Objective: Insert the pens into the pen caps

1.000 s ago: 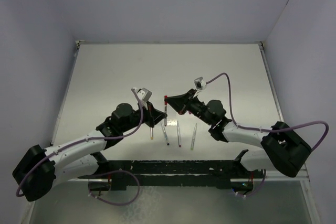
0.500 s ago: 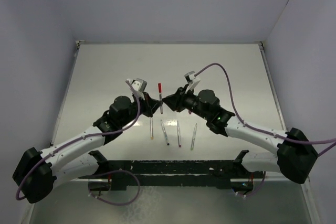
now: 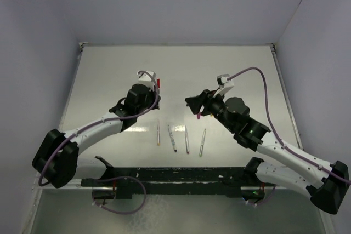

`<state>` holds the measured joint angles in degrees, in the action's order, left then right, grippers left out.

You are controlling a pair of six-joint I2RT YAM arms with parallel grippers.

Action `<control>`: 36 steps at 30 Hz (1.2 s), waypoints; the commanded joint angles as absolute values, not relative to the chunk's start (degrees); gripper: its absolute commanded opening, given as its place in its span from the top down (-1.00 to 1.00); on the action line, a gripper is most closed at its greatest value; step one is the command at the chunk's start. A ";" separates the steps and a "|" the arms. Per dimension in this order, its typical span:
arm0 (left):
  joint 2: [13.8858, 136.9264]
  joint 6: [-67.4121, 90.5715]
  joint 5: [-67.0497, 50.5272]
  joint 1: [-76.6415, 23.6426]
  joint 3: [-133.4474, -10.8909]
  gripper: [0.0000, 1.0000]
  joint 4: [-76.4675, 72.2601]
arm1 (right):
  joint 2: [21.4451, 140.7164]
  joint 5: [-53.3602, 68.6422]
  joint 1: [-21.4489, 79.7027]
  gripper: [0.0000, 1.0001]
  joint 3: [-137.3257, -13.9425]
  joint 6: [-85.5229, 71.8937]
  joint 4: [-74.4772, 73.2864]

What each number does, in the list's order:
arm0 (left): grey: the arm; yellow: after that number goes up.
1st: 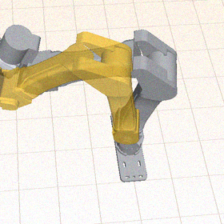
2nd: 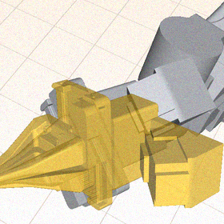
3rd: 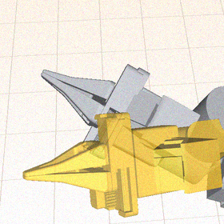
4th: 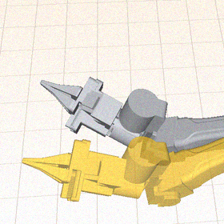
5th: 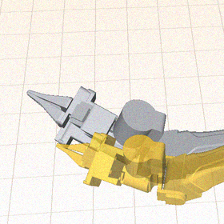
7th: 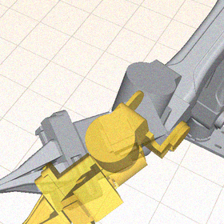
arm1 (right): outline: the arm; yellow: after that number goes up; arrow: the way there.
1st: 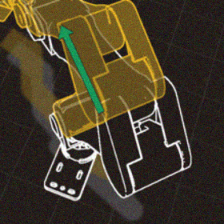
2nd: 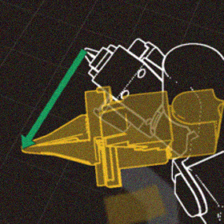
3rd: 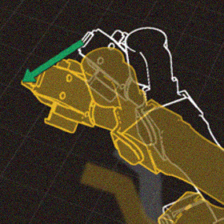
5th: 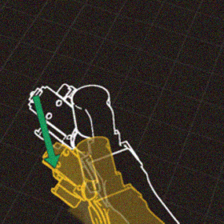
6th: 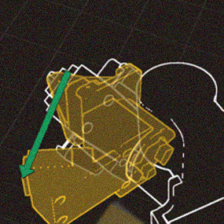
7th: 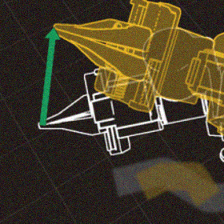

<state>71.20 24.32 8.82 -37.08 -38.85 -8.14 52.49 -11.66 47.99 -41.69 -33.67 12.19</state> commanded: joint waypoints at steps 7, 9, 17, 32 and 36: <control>90.88 21.21 4.75 -27.63 -54.22 0.78 -1.22 | 50.29 -17.91 48.26 -0.18 -38.73 -36.31 7.50; 93.68 21.41 3.79 -27.14 -55.59 0.78 -1.05 | 50.48 -17.88 48.25 -0.18 -38.51 -36.78 7.40; 101.27 22.29 2.85 -25.78 -59.29 0.72 -0.01 | 51.13 -18.19 48.25 -0.18 -37.65 -37.93 7.78; 101.17 23.60 1.65 -24.98 -59.38 0.35 0.05 | 49.22 -21.00 48.25 -0.20 -44.97 -42.19 -2.99; 95.47 24.02 2.12 -25.05 -57.22 0.32 0.15 | 47.63 -21.42 48.25 -0.20 -42.45 -42.87 -1.63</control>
